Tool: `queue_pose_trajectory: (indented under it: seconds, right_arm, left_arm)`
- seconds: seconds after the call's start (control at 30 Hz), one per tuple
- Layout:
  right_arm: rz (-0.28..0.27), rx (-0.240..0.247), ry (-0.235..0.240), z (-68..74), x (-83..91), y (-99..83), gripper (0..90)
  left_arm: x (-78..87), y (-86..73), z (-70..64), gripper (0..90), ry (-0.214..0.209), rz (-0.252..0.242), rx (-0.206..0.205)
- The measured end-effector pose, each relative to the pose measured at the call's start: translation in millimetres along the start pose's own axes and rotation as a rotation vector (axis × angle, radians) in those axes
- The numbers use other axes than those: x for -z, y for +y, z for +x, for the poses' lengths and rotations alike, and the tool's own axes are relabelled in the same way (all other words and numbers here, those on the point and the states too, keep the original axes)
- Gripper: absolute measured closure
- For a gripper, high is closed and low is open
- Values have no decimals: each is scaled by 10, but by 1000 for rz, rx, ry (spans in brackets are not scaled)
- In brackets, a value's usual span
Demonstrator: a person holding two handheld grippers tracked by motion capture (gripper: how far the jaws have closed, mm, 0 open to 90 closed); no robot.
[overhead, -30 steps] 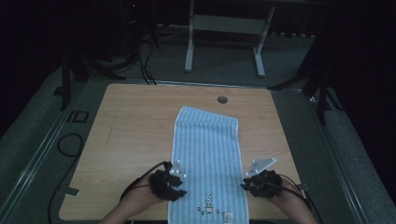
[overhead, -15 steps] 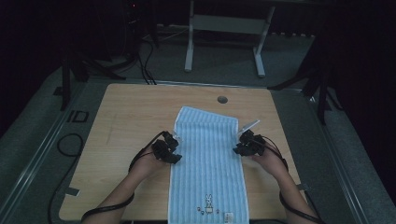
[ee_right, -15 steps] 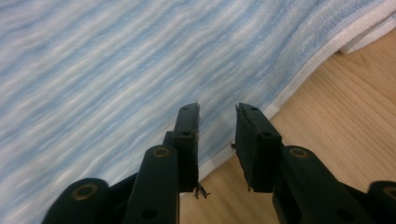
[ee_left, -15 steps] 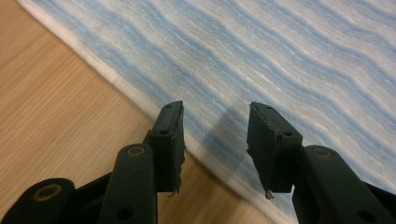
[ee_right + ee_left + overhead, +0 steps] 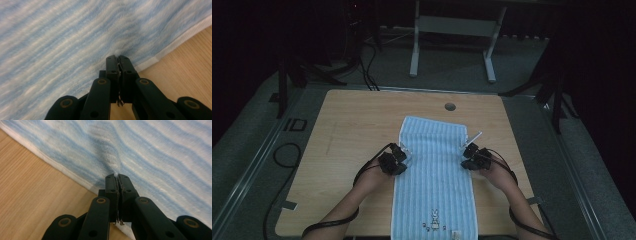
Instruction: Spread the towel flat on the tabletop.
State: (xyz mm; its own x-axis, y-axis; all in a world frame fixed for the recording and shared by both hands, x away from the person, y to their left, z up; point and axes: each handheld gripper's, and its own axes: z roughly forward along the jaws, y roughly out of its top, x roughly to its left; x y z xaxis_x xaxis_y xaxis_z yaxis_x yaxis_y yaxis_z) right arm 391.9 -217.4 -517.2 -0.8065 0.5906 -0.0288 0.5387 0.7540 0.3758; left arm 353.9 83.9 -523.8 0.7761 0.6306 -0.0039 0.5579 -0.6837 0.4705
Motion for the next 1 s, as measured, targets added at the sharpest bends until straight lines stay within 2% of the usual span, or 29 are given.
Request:
queue_pose_trajectory:
  seconds: [0.13, 0.27, 0.33, 0.43, 0.5, 0.53, 0.63, 0.7, 0.8, 0.87, 1.0]
  right_arm:
    - [-19, 12, 21, 84, 93, -81, 872]
    - [-13, 19, 32, 183, 140, -213, 866]
    - [-6, 19, 28, 211, 140, -266, 865]
    - [19, 7, 55, 216, 132, -324, 806]
    - [12, 2, 47, 189, 174, -331, 733]
    - [0, -6, 44, 170, 203, -324, 730]
    - [-62, -37, 8, 70, 321, -256, 802]
    - [-93, -67, -1, 10, 330, -191, 839]
    - [-82, -83, -6, -33, 226, -104, 846]
    - [-75, -92, -9, -41, 131, -66, 812]
    - [-34, -83, -30, -44, -45, -33, 799]
  left_arm:
    - [94, -52, -34, 863, -33, -8, 1]
    - [138, -131, -105, 827, -72, 7, -2]
    - [131, -171, -158, 815, -88, 24, -19]
    - [140, -196, -198, 678, -109, 50, -45]
    - [173, -181, -185, 573, -90, 39, -33]
    - [202, -157, -160, 571, -67, 21, -21]
    - [225, -70, -99, 571, -36, -13, -2]
    - [197, 0, -85, 571, -32, -27, 2]
    - [110, 90, -87, 571, -32, -13, -11]
    - [34, 128, -83, 569, -24, -2, -9]
    - [-94, 155, -50, 520, -29, 27, -10]
